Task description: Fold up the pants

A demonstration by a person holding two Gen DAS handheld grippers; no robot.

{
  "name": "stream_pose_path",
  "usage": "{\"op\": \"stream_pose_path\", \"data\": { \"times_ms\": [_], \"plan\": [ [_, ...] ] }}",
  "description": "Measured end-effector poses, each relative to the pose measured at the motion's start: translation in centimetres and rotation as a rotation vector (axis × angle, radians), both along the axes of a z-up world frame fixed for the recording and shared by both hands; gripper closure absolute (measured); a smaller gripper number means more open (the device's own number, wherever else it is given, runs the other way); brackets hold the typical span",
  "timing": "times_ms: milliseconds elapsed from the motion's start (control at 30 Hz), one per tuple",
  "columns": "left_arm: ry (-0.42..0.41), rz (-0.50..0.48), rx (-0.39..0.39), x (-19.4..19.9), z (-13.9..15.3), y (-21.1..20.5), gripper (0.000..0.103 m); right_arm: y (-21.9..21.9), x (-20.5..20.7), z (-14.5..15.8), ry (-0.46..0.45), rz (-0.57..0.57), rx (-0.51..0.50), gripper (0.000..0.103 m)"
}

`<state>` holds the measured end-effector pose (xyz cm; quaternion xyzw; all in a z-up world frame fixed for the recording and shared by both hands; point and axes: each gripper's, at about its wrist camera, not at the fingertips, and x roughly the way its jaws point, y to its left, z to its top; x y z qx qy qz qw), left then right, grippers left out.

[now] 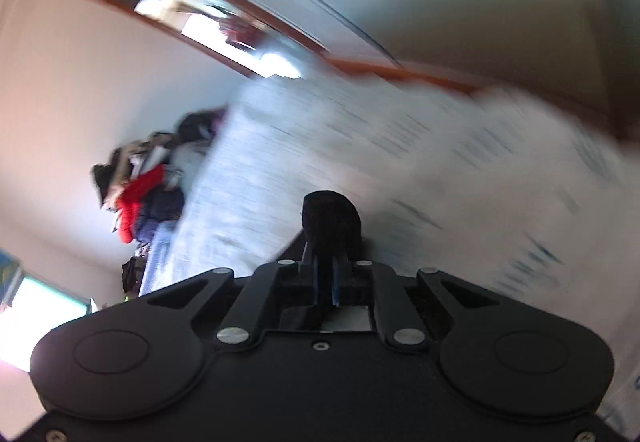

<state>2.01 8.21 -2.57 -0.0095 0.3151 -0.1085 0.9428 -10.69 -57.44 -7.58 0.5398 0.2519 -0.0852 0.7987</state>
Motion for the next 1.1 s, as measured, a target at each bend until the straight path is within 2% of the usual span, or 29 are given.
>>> {"op": "stream_pose_path", "data": {
  "times_ms": [33, 67, 133, 200, 300, 400, 433, 467, 500, 533, 567, 600, 667, 767, 800, 833, 867, 900, 933, 967, 1000, 1033, 1067, 1100],
  "plan": [
    [0.010, -0.015, -0.025, -0.6, 0.4, -0.2, 0.002, -0.3, -0.6, -1.3, -0.035, -0.032, 0.061, 0.098],
    [0.016, -0.029, -0.047, -1.1, 0.8, -0.4, 0.002, -0.4, -1.3, -1.8, -0.078, -0.062, 0.117, 0.093],
    [0.021, -0.061, -0.095, -2.2, 1.5, -0.9, 0.001, -0.2, -1.9, -1.3, -0.116, -0.078, 0.149, 0.073],
    [0.023, -0.097, -0.131, -3.1, 1.8, -1.6, 0.001, 0.0, -2.0, -0.7, -0.115, -0.067, 0.147, 0.055],
    [0.045, -0.137, -0.148, -3.3, 1.3, -2.9, 0.001, -0.1, -1.0, -0.1, -0.085, -0.044, 0.181, 0.044],
    [0.059, -0.148, -0.117, -3.0, 0.5, -4.1, 0.002, 0.1, 0.7, 0.7, -0.037, -0.009, 0.179, 0.033],
    [0.060, -0.150, -0.112, -2.9, 0.3, -4.3, 0.002, 0.3, 1.5, 0.9, -0.014, 0.008, 0.163, 0.033],
    [0.059, -0.154, -0.112, -2.9, 0.2, -4.5, 0.002, 0.4, 2.0, 1.0, 0.009, 0.010, 0.138, 0.046],
    [0.057, -0.157, -0.114, -3.0, 0.2, -4.5, 0.002, 0.7, 2.3, 1.4, 0.017, -0.006, 0.101, 0.070],
    [0.057, -0.160, -0.117, -3.0, 0.2, -4.5, 0.002, 0.7, 2.5, 2.0, 0.014, 0.000, 0.042, 0.080],
    [0.058, -0.163, -0.117, -3.0, 0.2, -4.5, 0.001, 1.0, 2.9, 2.8, 0.002, 0.010, -0.006, 0.087],
    [0.058, -0.164, -0.113, -3.0, 0.2, -4.6, 0.001, 1.0, 3.4, 3.8, -0.021, 0.018, -0.033, 0.088],
    [0.061, -0.165, -0.106, -2.9, 0.2, -4.7, 0.001, 1.0, 4.7, 6.2, -0.107, 0.057, -0.057, 0.089],
    [0.062, -0.156, -0.100, -2.8, 0.2, -4.7, 0.002, 1.8, 5.9, 11.1, -0.262, 0.132, -0.154, 0.089],
    [0.061, -0.154, -0.103, -2.8, 0.2, -4.7, 0.001, 2.1, 5.8, 12.0, -0.301, 0.153, -0.207, 0.091],
    [0.060, -0.150, -0.108, -2.8, 0.2, -4.6, 0.001, 2.0, 5.7, 11.7, -0.290, 0.161, -0.261, 0.091],
    [0.059, -0.147, -0.118, -2.9, 0.1, -4.5, 0.001, 1.4, 5.7, 10.1, -0.216, 0.167, -0.293, 0.091],
    [0.059, -0.147, -0.127, -3.0, 0.1, -4.5, 0.001, 0.3, 6.1, 7.5, -0.118, 0.177, -0.263, 0.090],
    [0.060, -0.150, -0.133, -3.0, 0.0, -4.5, 0.001, -1.2, 6.0, 4.1, -0.011, 0.163, -0.192, 0.089],
    [0.061, -0.154, -0.130, -3.1, 0.0, -4.5, 0.001, -2.3, 5.5, 1.5, 0.057, 0.144, -0.140, 0.089],
    [0.063, -0.160, -0.121, -3.0, 0.0, -4.6, 0.001, -3.0, 4.6, -0.2, 0.027, 0.128, -0.068, 0.089],
    [0.068, -0.168, -0.113, -2.9, 0.1, -4.8, 0.002, -3.5, 3.4, -0.7, -0.031, 0.088, -0.007, 0.085],
    [0.074, -0.177, -0.114, -2.8, 0.2, -4.9, 0.001, -3.7, 2.6, -0.5, -0.069, 0.050, 0.027, 0.068],
    [0.077, -0.189, -0.122, -2.7, 0.4, -5.0, 0.001, -3.9, 2.0, -0.1, -0.094, 0.020, 0.037, 0.044]
  ]
}}
